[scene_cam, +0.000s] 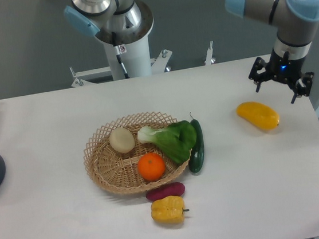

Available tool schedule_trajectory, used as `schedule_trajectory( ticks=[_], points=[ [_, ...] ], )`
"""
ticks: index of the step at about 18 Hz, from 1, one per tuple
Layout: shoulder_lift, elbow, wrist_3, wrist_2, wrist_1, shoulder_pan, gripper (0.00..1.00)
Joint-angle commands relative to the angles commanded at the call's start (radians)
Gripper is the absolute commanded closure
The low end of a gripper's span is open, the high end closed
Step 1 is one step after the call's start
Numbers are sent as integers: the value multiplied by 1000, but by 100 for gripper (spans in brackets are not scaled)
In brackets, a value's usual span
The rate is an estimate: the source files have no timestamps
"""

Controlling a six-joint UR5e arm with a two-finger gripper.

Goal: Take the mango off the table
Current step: 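Move the open gripper over the yellow mango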

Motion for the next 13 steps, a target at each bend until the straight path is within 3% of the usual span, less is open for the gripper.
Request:
schedule_trajectory(
  ticks=[3, 6, 9, 13],
  points=[
    [21, -69, -48, 42, -3, -3, 0],
    [21, -94, -120, 40, 6, -21, 0],
    [12, -115, -222, 43, 119, -26, 0],
    [11, -157, -466, 43, 230, -25, 0]
  ],
)
